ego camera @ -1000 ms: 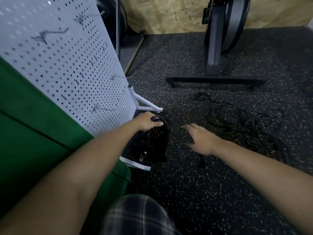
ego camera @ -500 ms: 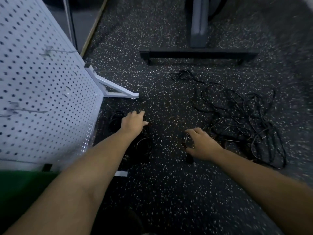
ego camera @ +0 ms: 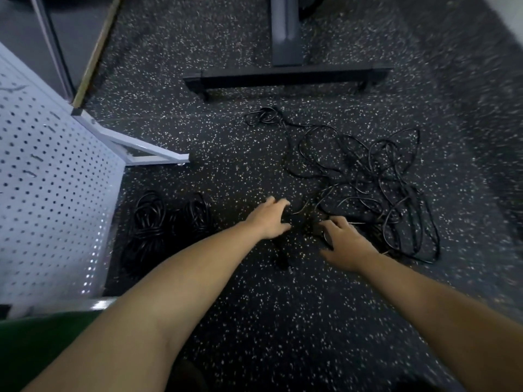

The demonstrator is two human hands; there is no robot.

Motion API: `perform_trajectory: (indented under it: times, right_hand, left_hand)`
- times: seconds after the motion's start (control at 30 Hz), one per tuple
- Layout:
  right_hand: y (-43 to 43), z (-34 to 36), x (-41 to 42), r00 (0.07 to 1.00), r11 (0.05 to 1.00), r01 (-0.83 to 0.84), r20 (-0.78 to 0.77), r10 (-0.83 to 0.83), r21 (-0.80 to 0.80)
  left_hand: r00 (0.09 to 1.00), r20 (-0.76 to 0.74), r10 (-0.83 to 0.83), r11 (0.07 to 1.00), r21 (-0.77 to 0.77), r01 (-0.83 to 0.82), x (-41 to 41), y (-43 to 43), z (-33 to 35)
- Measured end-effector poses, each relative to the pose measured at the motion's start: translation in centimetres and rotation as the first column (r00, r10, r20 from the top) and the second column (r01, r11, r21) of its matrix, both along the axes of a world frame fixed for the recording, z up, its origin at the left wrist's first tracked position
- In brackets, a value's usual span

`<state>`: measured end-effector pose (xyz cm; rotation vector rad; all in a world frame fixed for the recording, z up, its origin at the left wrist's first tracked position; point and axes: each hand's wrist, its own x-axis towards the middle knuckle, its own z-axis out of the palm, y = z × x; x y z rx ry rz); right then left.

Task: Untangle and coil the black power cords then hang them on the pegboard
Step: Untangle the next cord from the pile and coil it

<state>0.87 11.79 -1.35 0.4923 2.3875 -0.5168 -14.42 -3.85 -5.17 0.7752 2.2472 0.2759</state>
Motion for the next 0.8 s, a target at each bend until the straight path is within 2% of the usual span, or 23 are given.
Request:
perform_trajectory:
  times: [0.07,0.17,0.3,0.37,0.43,0.47,0.5,0.57,0.6,0.63,0.7,0.73,0.8]
  right_hand:
    - [0.8,-0.9,0.8,0.999,1.0,0.03,0.013,-0.03,-0.002]
    - [1.7,-1.9,1.9,0.999,0.999,0.042,0.029,-0.041,-0.01]
    - [2.0,-2.7,3.4,0.998,0.998,0.044,0.044,-0.042,-0.043]
    - [1.7,-2.7,4.0,0.993,0.996,0.088,-0.073,-0.089,-0.023]
    - [1.1,-2.5,4.3,0.941,0.967,0.237,-0.227,-0.252,-0.091]
    - [0.8,-2.0,4.1,0.882,0.911,0.365,-0.242,-0.404,-0.19]
    - [0.4,-1.2,3.6,0.8,0.804,0.499,-0.184,-0.571,-0.324]
    - [-0.7,0.3,2.5,0.607,0.451,0.687,0.109,-0.787,-0.57]
    - [-1.2,1.3,1.9,0.538,0.284,0.711,0.237,-0.809,-0.643]
    - [-1.6,2.3,1.3,0.502,0.168,0.702,0.314,-0.806,-0.692]
    - [-2.5,4.5,0.3,0.497,0.102,0.651,0.321,-0.807,-0.752]
    - [-2.9,5.9,0.2,0.507,0.119,0.623,0.283,-0.814,-0.773]
    - [-3.5,8.4,0.1,0.562,0.23,0.578,0.179,-0.807,-0.783]
  left_hand:
    - [0.998,-0.039,0.049,0.999,0.024,-0.049,0.8,0.8,-0.7]
    - [0.994,-0.114,0.001,0.997,0.077,0.008,2.4,1.6,-1.8]
    - [0.998,-0.015,0.065,0.978,0.198,-0.061,3.8,1.8,-2.9]
    - [0.997,0.033,0.067,0.968,0.24,-0.073,3.9,1.3,-2.3]
    - [0.999,0.021,0.028,0.965,0.26,-0.033,4.0,0.3,-0.8]
    - [1.0,0.015,-0.004,0.964,0.265,0.0,4.1,-0.2,0.4]
    - [0.999,0.004,-0.039,0.965,0.26,0.037,4.2,-0.8,1.8]
    - [0.993,-0.04,-0.108,0.963,0.246,0.114,4.5,-1.7,4.9]
    - [0.988,-0.063,-0.138,0.959,0.242,0.149,4.8,-1.9,6.4]
    - [0.984,-0.08,-0.161,0.955,0.238,0.175,5.1,-2.1,7.8]
    - [0.974,-0.081,-0.211,0.95,0.217,0.224,6.2,-2.2,10.5]
    - [0.967,-0.08,-0.243,0.944,0.209,0.255,6.9,-2.2,11.7]
    - [0.955,-0.084,-0.284,0.935,0.196,0.296,8.4,-2.4,14.1]
